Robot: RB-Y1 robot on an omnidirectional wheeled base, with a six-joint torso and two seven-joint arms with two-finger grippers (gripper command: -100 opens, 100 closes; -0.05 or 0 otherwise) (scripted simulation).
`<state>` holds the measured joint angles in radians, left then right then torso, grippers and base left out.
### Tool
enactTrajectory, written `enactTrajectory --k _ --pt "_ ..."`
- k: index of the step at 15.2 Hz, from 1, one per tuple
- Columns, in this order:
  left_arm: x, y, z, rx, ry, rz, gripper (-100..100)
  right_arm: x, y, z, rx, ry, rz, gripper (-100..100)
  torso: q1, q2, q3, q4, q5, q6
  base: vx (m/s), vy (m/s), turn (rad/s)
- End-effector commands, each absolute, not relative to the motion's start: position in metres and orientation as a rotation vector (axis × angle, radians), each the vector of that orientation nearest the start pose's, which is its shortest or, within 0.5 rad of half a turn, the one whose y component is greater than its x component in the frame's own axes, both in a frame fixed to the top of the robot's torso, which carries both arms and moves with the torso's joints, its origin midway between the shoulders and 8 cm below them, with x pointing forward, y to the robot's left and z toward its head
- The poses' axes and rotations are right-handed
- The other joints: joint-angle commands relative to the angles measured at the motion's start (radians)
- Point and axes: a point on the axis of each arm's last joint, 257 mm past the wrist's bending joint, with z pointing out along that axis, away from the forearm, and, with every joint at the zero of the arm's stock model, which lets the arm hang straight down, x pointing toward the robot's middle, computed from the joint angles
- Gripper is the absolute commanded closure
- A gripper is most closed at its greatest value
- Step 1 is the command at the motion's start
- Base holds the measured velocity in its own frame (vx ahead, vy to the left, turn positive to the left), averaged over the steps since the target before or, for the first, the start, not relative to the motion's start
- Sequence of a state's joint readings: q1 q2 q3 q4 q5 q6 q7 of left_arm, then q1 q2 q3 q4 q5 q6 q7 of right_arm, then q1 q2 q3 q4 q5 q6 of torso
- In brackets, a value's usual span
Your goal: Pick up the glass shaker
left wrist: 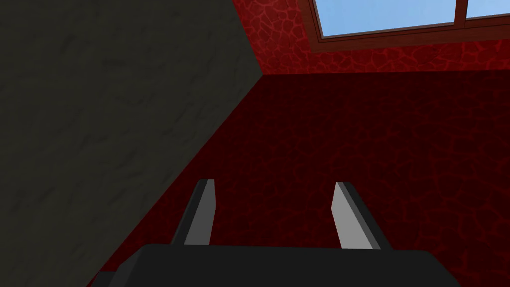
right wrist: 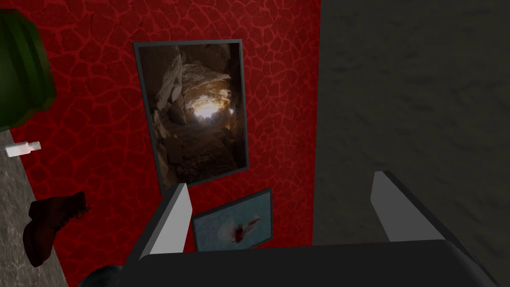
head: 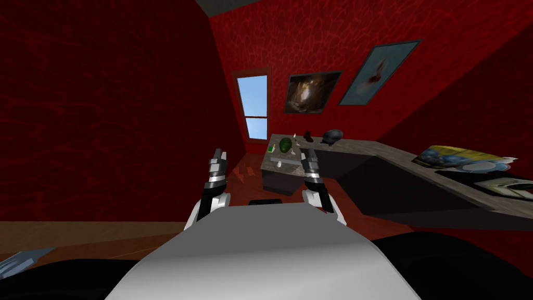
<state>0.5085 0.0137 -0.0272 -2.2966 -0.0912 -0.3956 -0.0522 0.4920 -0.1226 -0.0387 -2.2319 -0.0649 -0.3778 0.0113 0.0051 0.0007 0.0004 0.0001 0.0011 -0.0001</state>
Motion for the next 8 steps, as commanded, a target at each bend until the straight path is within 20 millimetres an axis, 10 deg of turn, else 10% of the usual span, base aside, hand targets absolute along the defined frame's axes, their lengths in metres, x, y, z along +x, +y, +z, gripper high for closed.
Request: enactTrajectory --k 1,8 --pt "0.36 0.263 0.007 -0.649 0.754 -1.195 0 0.371 -0.298 -0.029 0.708 0.846 1.224 -100 0.0 0.0 0.0 0.0 0.0 0.0 -0.001 0.077 0.067" --pt "0.36 0.263 0.007 -0.649 0.754 -1.195 0 0.373 -0.304 -0.063 0.629 1.022 1.136 -100 0.003 0.0 0.0 0.0 0.001 0.0 -0.001 0.102 0.087"
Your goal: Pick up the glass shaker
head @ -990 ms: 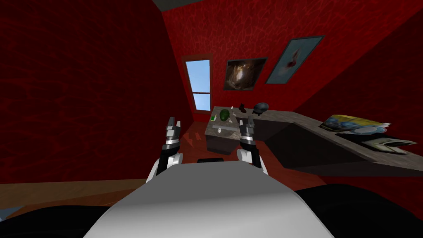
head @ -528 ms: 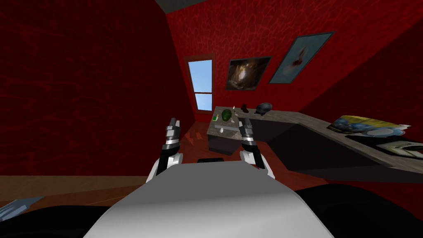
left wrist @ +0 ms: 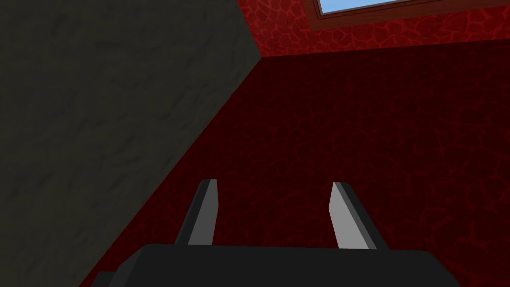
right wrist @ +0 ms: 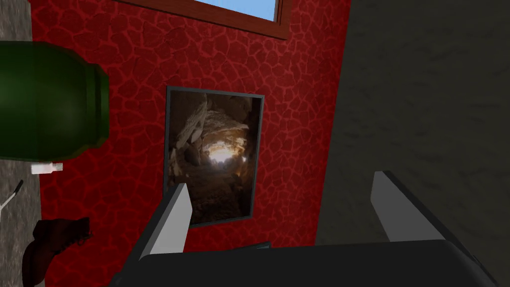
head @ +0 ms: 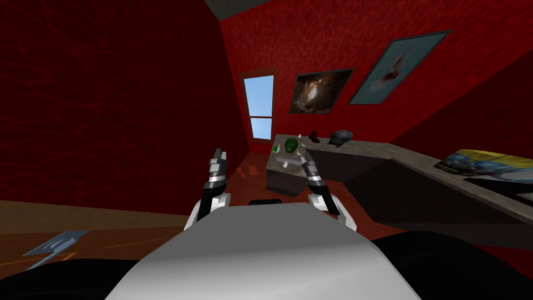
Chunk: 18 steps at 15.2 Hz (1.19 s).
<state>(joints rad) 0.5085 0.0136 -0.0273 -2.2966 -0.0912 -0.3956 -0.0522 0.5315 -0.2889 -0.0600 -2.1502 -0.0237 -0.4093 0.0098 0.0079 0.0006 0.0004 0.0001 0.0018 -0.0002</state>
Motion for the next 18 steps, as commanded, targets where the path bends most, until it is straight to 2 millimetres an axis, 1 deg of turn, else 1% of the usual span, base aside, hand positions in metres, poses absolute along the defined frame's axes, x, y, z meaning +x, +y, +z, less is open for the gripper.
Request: enactTrajectory --k 1,2,3,4,5,6,7,8,10,11,12,13,14,15,16,17,18 --pt "0.36 0.263 0.007 -0.649 0.754 -1.195 0 0.373 -0.304 -0.063 0.629 1.022 1.136 -100 0.0 0.0 0.0 0.0 0.0 0.0 -0.001 0.076 0.019" --pt "0.36 0.263 0.007 -0.649 0.754 -1.195 0 0.373 -0.309 -0.076 0.612 1.075 1.102 -100 -0.001 0.0 0.0 0.0 0.0 0.0 -0.002 0.092 0.095" --pt "0.36 0.263 0.007 -0.649 0.754 -1.195 0 0.373 -0.309 -0.076 0.607 1.08 1.101 -100 -0.001 0.0 0.0 0.0 0.0 0.0 0.001 0.1 0.101" --pt "0.36 0.263 0.007 -0.649 0.754 -1.195 0 0.372 -0.316 -0.091 0.594 1.131 1.065 -100 -0.001 0.0 0.0 0.0 0.0 0.0 0.002 0.117 0.132" --pt "0.36 0.263 0.007 -0.649 0.754 -1.195 0 0.372 -0.315 -0.09 0.584 1.141 1.064 -100 0.0 0.0 0.0 0.0 0.0 0.0 0.001 0.117 0.097" --pt "0.36 0.263 0.007 -0.649 0.754 -1.195 0 0.371 -0.323 -0.106 0.572 1.192 1.025 -100 0.0 0.0 0.0 0.0 0.0 0.0 0.008 0.138 0.138" --pt "0.36 0.263 0.007 -0.649 0.754 -1.195 0 0.371 -0.322 -0.106 0.56 1.203 1.023 -100 0.001 0.0 0.0 0.0 0.0 0.0 0.015 0.134 0.096" --pt "0.36 0.263 0.007 -0.649 0.754 -1.195 0 0.368 -0.331 -0.121 0.551 1.253 0.983 -100 0.002 -0.001 0.0 0.0 0.0 0.0 0.016 0.131 0.113" --pt "0.36 0.263 0.007 -0.649 0.754 -1.195 0 0.369 -0.33 -0.121 0.535 1.266 0.98 -100 0.001 -0.001 0.0 0.0 0.0 0.0 0.007 0.108 0.068" --pt "0.36 0.263 0.007 -0.649 0.754 -1.195 0 0.365 -0.34 -0.137 0.518 1.325 0.936 -100 0.0 -0.001 0.0 0.0 0.0 0.0 0.01 0.093 0.109" --pt "0.36 0.263 0.007 -0.649 0.754 -1.195 0 0.366 -0.34 -0.137 0.51 1.331 0.935 -100 -0.001 -0.001 0.0 0.0 0.0 0.0 0.011 0.094 0.115" --pt "0.36 0.263 0.007 -0.649 0.754 -1.195 0 0.361 -0.349 -0.152 0.494 1.384 0.892 -100 -0.001 -0.001 0.0 0.0 0.0 0.0 0.01 0.122 0.143" --pt "0.36 0.263 0.007 -0.649 0.754 -1.195 0 0.362 -0.35 -0.153 0.483 1.397 0.887 -100 0.0 -0.001 0.0 0.0 0.0 0.0 0.011 0.129 0.109" --pt "0.36 0.263 0.007 -0.649 0.754 -1.195 0 0.357 -0.36 -0.167 0.469 1.445 0.845 -100 0.001 -0.001 0.0 0.0 0.0 0.0 0.013 0.154 0.151" --pt "0.36 0.263 0.007 -0.649 0.754 -1.195 0 0.357 -0.362 -0.169 0.454 1.463 0.838 -100 0.002 -0.001 0.0 0.0 0.0 0.0 0.022 0.151 0.114" --pt "0.36 0.263 0.007 -0.649 0.754 -1.195 0 0.351 -0.373 -0.184 0.444 1.512 0.793 -100 0.003 -0.001 -0.001 0.0 0.001 0.0 0.027 0.139 0.12" --pt "0.36 0.263 0.007 -0.649 0.754 -1.195 0 0.351 -0.374 -0.184 0.426 1.528 0.787 -100 0.002 -0.001 -0.001 0.0 0.001 0.0 0.028 0.126 0.106"
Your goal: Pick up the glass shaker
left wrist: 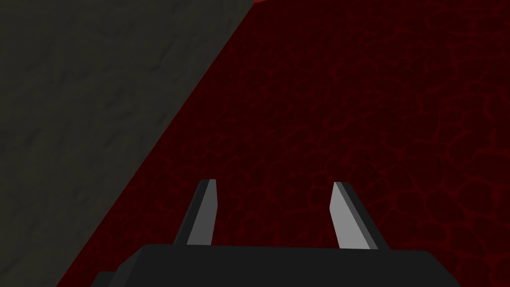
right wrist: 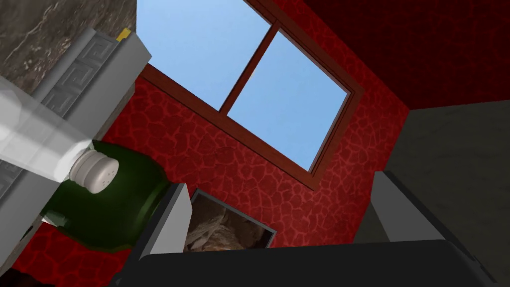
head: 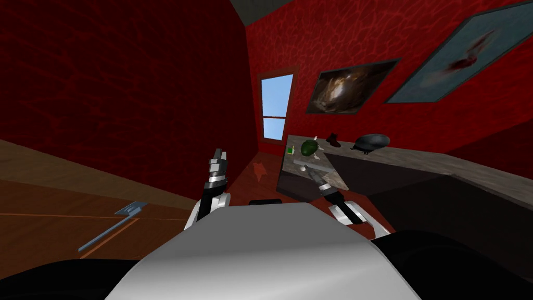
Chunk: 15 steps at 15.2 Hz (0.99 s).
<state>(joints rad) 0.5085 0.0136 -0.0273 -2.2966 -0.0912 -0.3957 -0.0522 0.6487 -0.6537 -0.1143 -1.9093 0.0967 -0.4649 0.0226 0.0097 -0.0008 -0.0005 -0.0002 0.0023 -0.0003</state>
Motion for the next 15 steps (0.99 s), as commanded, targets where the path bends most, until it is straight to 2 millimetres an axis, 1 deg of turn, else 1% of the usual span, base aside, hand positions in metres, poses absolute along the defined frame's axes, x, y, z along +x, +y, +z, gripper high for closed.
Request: enactTrajectory --k 1,2,3,4,6,7,8,9,10,11,12,13,14,15 --pt "0.36 0.263 0.007 -0.649 0.754 -1.195 0 0.351 -0.374 -0.184 0.424 1.529 0.787 -100 0.0 0.0 0.0 0.0 0.0 0.0 0.021 0.082 0.038" --pt "0.36 0.263 0.007 -0.649 0.754 -1.195 0 0.344 -0.388 -0.2 0.408 1.585 0.738 -100 -0.002 0.0 0.0 0.0 0.0 0.0 0.026 0.09 0.131" --pt "0.36 0.263 0.007 -0.649 0.754 -1.195 0 0.345 -0.388 -0.199 0.393 1.595 0.734 -100 -0.003 0.0 0.0 0.0 -0.001 0.0 0.03 0.089 0.121" --pt "0.36 0.263 0.007 -0.649 0.754 -1.195 0 0.336 -0.402 -0.215 0.383 1.646 0.686 -100 -0.003 0.0 0.0 0.0 -0.001 0.0 0.039 0.102 0.143" --pt "0.36 0.263 0.007 -0.649 0.754 -1.195 0 0.337 -0.403 -0.214 0.36 1.661 0.681 -100 -0.002 -0.001 0.0 0.0 -0.001 0.0 0.032 0.092 0.075" --pt "0.36 0.263 0.007 -0.649 0.754 -1.195 0 0.329 -0.418 -0.228 0.338 1.719 0.629 -100 -0.003 0.0 0.0 0.0 -0.001 0.0 0.022 0.085 0.102" --pt "0.36 0.263 0.007 -0.649 0.754 -1.195 0 0.329 -0.418 -0.227 0.326 1.726 0.626 -100 -0.003 0.0 0.0 0.0 -0.001 0.0 0.027 0.091 0.111" --pt "0.36 0.263 0.007 -0.649 0.754 -1.195 0 0.32 -0.432 -0.24 0.305 1.779 0.578 -100 -0.003 0.0 0.0 0.0 -0.001 0.0 0.013 0.108 0.135" --pt "0.36 0.263 0.007 -0.649 0.754 -1.195 0 0.32 -0.434 -0.24 0.29 1.79 0.571 -100 -0.002 0.001 0.0 0.0 -0.001 0.0 0.016 0.101 0.112" --pt "0.36 0.263 0.007 -0.649 0.754 -1.195 0 0.311 -0.448 -0.251 0.267 1.84 0.525 -100 -0.002 0.001 0.0 0.0 0.0 0.0 0.031 0.11 0.135" --pt "0.36 0.263 0.007 -0.649 0.754 -1.195 0 0.311 -0.451 -0.251 0.253 1.853 0.515 -100 -0.002 0.0 0.0 0.0 0.0 0.0 0.036 0.111 0.12" --pt "0.36 0.263 0.007 -0.649 0.754 -1.195 0 0.302 -0.463 -0.26 0.221 1.903 0.472 -100 -0.002 0.0 0.0 0.0 0.0 0.0 0.046 0.111 0.129" --pt "0.36 0.263 0.007 -0.649 0.754 -1.195 0 0.301 -0.468 -0.261 0.215 1.915 0.459 -100 -0.002 -0.001 0.0 0.0 0.0 0.0 0.046 0.098 0.099" --pt "0.36 0.263 0.007 -0.649 0.754 -1.195 0 0.29 -0.484 -0.271 0.186 1.967 0.409 -100 -0.002 -0.001 0.0 0.0 0.0 0.0 0.04 0.099 0.135"
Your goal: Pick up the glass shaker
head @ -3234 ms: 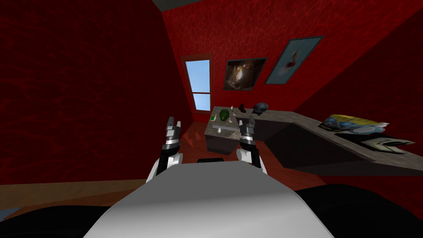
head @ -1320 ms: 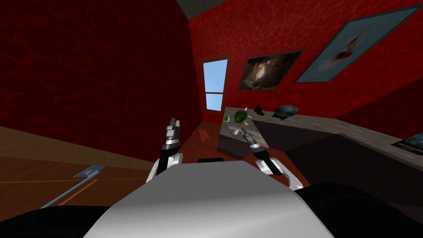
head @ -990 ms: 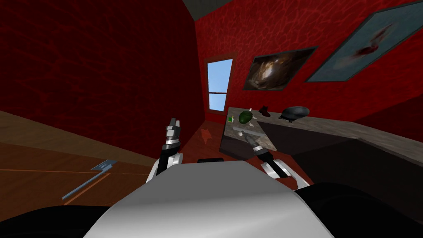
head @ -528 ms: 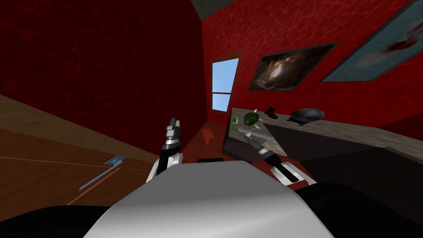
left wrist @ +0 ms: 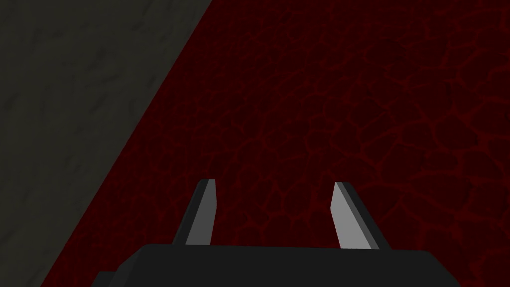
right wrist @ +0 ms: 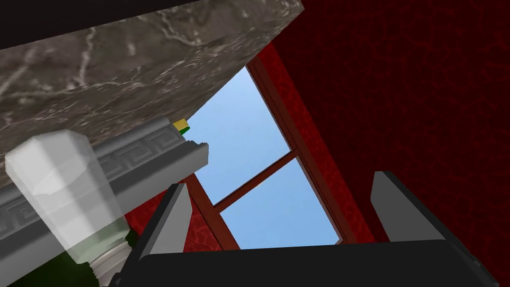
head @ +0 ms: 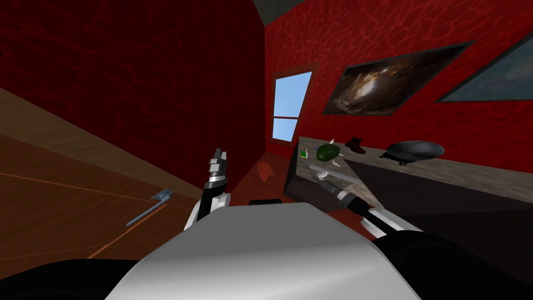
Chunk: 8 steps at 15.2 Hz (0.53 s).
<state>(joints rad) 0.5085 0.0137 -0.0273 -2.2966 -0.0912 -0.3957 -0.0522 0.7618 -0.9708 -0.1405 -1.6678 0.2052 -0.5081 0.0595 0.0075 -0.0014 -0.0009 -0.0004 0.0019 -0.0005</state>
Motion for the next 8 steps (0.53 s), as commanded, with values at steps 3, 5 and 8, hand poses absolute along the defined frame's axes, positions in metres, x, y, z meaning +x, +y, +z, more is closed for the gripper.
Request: enactTrajectory --k 3,5,8 --pt "0.36 0.263 0.007 -0.649 0.754 -1.195 0 0.281 -0.503 -0.277 0.136 2.032 0.348 -100 -0.001 0.0 0.0 0.0 0.0 0.0 0.042 0.084 0.114" --pt "0.36 0.263 0.007 -0.649 0.754 -1.195 0 0.27 -0.521 -0.284 0.095 2.087 0.293 -100 -0.001 0.0 0.0 0.0 0.0 0.0 0.046 0.08 0.112" --pt "0.36 0.263 0.007 -0.649 0.754 -1.195 0 0.249 -0.552 -0.294 0.023 2.183 0.196 -100 -0.002 0.001 0.0 0.0 0.0 0.0 0.037 0.064 0.097"
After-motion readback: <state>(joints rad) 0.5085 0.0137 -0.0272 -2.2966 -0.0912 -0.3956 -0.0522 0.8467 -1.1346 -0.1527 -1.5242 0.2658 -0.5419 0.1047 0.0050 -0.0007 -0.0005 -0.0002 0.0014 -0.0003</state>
